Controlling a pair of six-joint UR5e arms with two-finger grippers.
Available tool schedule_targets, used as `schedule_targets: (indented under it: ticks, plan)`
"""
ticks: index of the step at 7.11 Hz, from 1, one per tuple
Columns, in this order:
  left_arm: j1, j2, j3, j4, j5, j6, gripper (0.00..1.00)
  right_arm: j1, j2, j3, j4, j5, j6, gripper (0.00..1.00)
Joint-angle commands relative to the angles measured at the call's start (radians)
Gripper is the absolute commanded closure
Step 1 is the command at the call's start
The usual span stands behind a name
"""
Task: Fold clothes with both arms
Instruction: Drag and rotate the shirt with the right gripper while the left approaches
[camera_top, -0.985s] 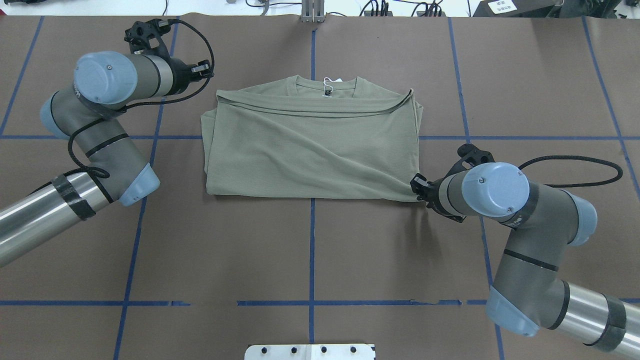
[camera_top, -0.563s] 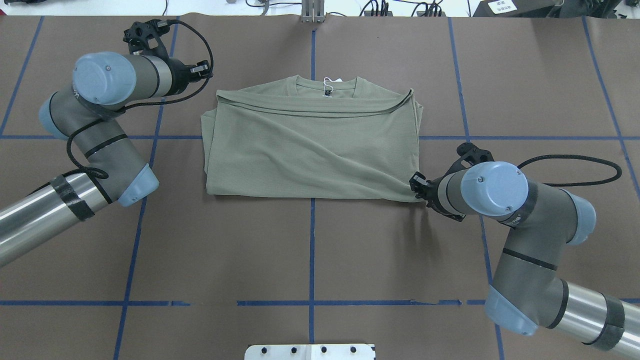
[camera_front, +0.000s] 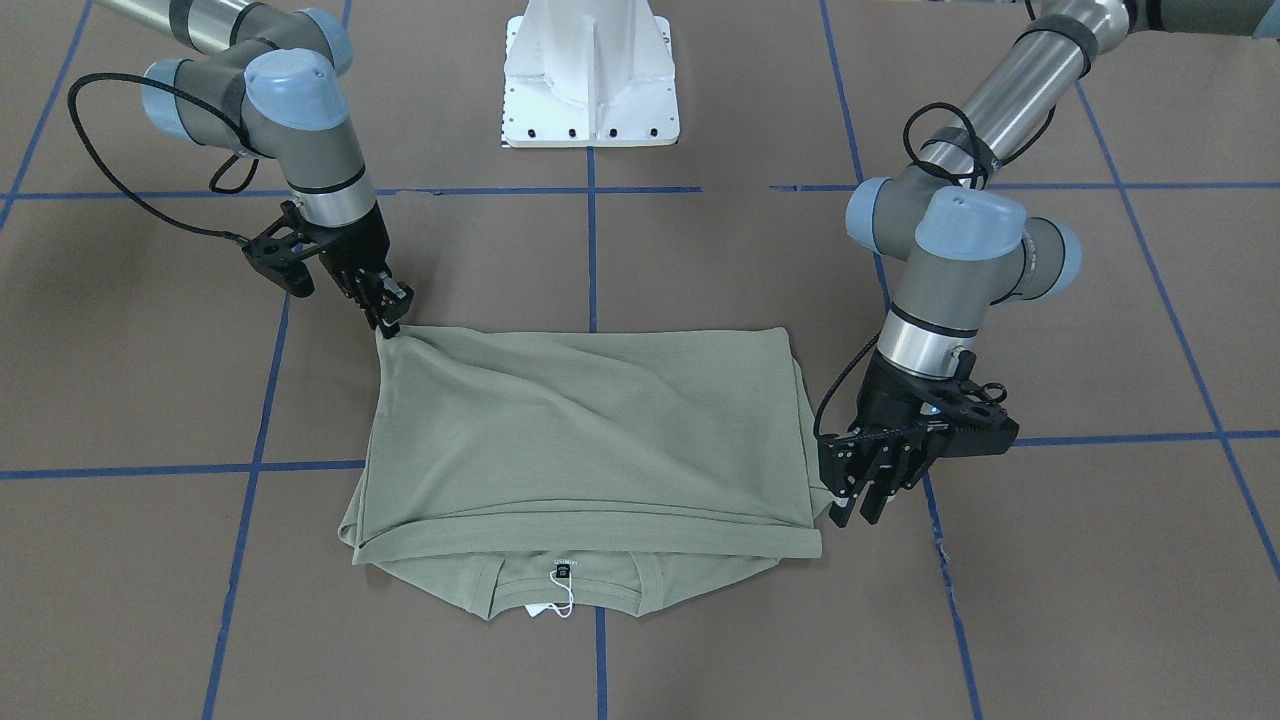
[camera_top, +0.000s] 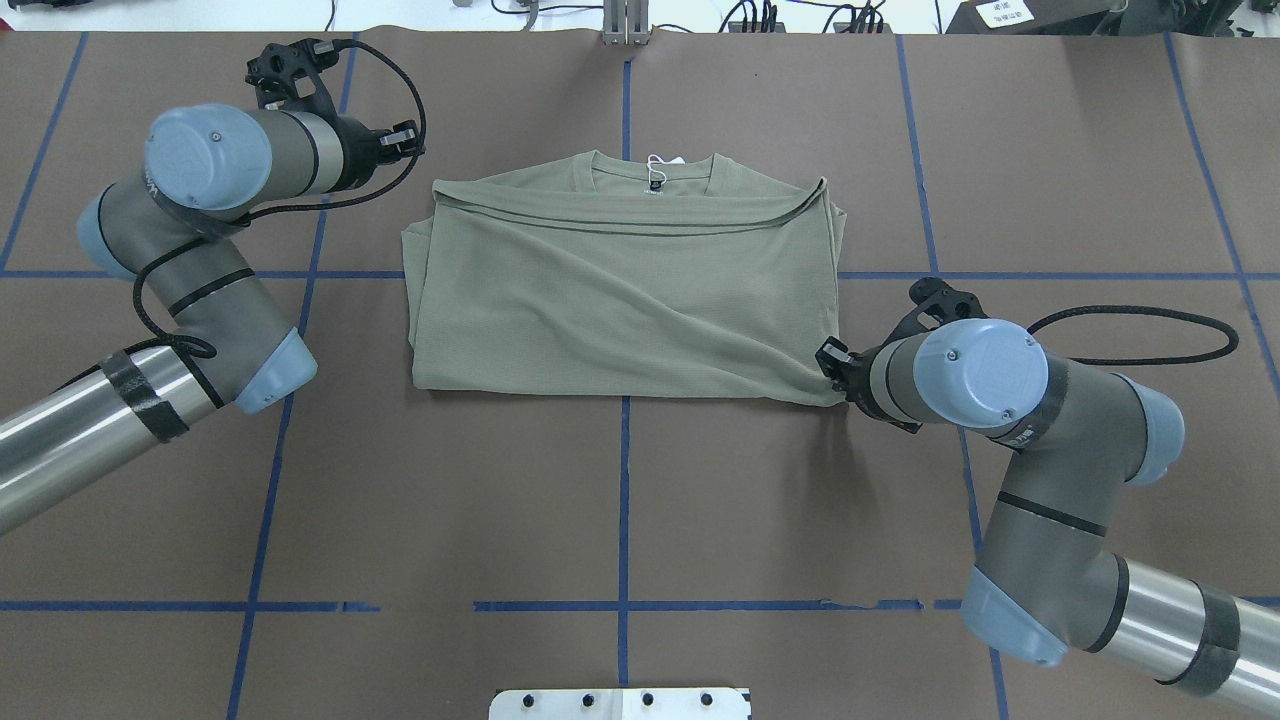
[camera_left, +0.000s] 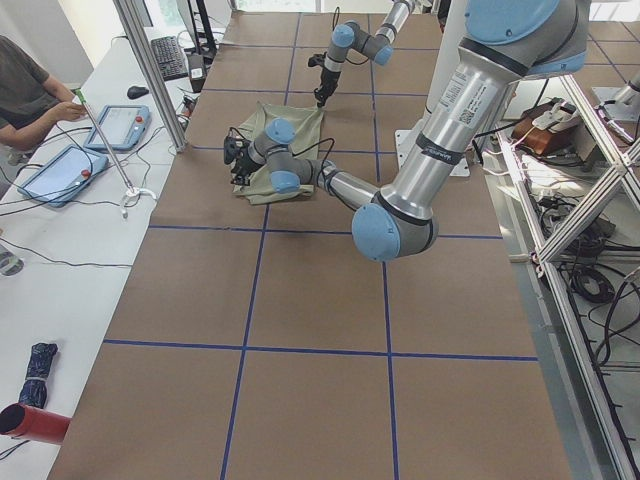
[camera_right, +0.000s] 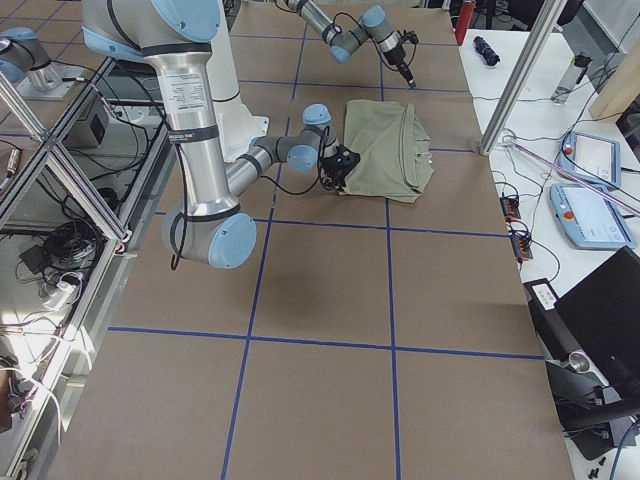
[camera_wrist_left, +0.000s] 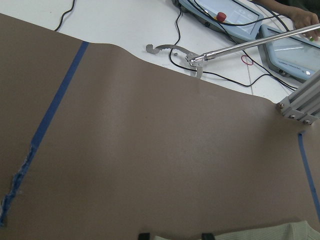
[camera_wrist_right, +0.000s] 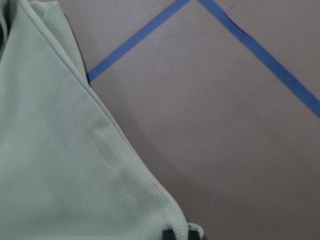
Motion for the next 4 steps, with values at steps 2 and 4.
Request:
schedule_targets:
  ticks: [2, 4]
  plan:
    - [0.002, -0.002, -0.002, 0.001, 0.002, -0.002, 0.54, -0.028, -0.029, 0.064, -0.003, -0.001, 0.009, 1.00]
    - [0.033, -0.002, -0.038, 0.002, -0.009, -0.024, 0.54, -0.193, -0.188, 0.249, -0.003, -0.001, 0.016, 1.00]
